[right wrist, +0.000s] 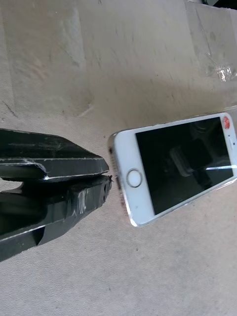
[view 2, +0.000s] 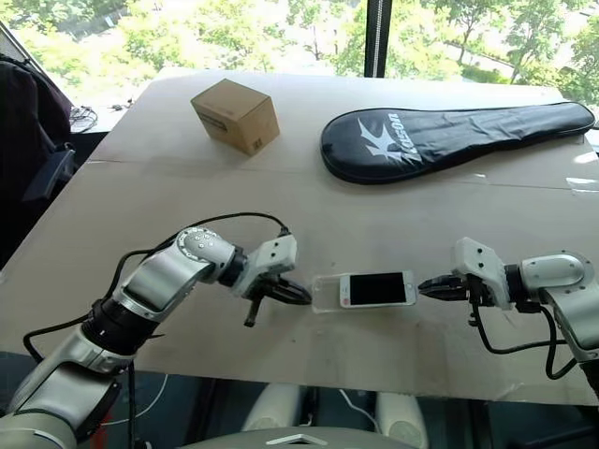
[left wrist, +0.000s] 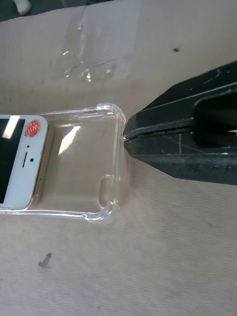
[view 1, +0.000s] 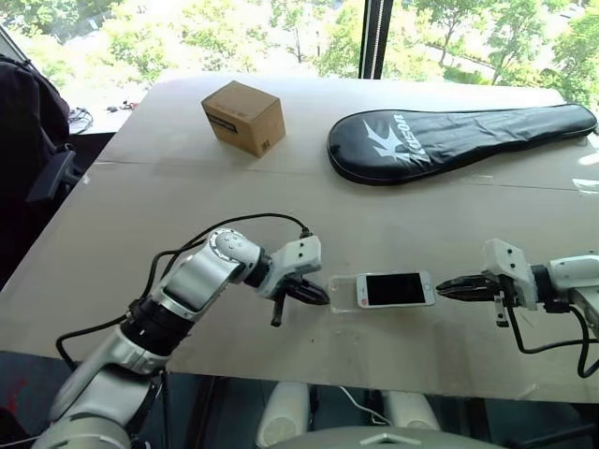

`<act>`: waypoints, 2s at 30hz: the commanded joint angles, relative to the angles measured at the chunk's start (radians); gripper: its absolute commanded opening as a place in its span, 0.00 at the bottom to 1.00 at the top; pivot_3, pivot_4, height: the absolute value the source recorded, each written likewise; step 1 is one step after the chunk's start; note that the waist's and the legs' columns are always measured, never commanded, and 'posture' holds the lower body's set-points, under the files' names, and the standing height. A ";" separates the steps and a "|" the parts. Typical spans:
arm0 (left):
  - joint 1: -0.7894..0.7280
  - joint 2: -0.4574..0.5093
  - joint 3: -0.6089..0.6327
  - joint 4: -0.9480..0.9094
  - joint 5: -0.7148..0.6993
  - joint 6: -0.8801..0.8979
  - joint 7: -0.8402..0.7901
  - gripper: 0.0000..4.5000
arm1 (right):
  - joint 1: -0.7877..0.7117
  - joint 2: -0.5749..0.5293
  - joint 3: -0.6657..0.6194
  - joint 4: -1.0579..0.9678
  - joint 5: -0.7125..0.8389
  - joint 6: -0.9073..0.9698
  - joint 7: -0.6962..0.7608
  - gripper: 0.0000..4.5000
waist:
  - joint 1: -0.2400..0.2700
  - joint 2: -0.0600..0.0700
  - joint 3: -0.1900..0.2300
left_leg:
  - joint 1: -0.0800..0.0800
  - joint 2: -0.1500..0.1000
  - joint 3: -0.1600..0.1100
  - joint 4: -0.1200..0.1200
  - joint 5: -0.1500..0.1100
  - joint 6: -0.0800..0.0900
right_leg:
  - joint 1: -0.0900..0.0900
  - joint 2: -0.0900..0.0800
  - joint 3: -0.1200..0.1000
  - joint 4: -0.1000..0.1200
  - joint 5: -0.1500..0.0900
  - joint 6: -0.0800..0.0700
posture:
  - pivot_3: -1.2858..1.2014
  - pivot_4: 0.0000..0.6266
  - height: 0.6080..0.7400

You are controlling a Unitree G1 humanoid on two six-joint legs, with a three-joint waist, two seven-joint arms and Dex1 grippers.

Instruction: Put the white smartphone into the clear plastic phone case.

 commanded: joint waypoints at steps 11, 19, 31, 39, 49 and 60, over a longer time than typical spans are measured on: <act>0.024 -0.229 -0.024 0.006 0.033 -0.032 0.166 0.00 | -0.043 0.014 0.026 0.020 -0.048 -0.020 -0.011 0.01 | -0.006 0.000 0.000 | 0.000 0.000 -0.002 0.001 0.000 0.000 | 0.001 0.000 -0.001 0.001 0.000 0.001 | 0.52 0.24 0.98; 0.044 -0.187 -0.002 0.041 0.047 -0.070 0.147 0.00 | -0.079 0.031 0.023 0.071 -0.102 -0.072 -0.039 0.01 | -0.006 0.000 0.000 | 0.000 0.000 -0.002 0.001 0.000 0.000 | 0.001 0.000 0.000 0.000 0.000 0.001 | 0.52 0.24 0.98; 0.060 -0.193 0.041 0.081 0.013 -0.115 0.143 0.00 | -0.113 0.007 -0.019 0.109 -0.085 -0.088 -0.041 0.01 | -0.008 0.000 0.000 | 0.001 0.000 -0.002 0.001 0.000 0.000 | 0.001 0.000 0.000 0.001 0.000 0.001 | 0.52 0.24 0.98; 0.076 -0.192 0.164 -0.040 -0.242 0.023 0.037 0.00 | -0.064 -0.007 -0.073 0.054 0.021 -0.012 -0.005 0.01 | -0.007 0.000 0.000 | 0.000 0.000 -0.002 0.001 0.000 0.000 | 0.000 -0.004 -0.001 0.000 0.000 0.001 | 0.52 0.24 0.98; 0.107 -0.325 0.123 0.116 -0.180 -0.077 0.135 0.00 | -0.006 -0.007 -0.089 0.008 0.028 -0.008 -0.030 0.01 | -0.005 0.000 0.000 | -0.001 -0.001 -0.003 0.001 0.000 0.000 | 0.000 -0.005 -0.002 0.000 0.000 0.001 | 0.52 0.24 0.98; 0.138 -0.375 0.022 0.350 0.008 -0.283 0.181 0.00 | 0.042 -0.039 -0.123 -0.045 0.049 0.027 -0.040 0.01 | -0.004 0.001 -0.002 | 0.002 -0.001 -0.003 0.001 0.000 0.000 | 0.004 -0.005 -0.002 0.000 0.000 0.001 | 0.52 0.24 0.98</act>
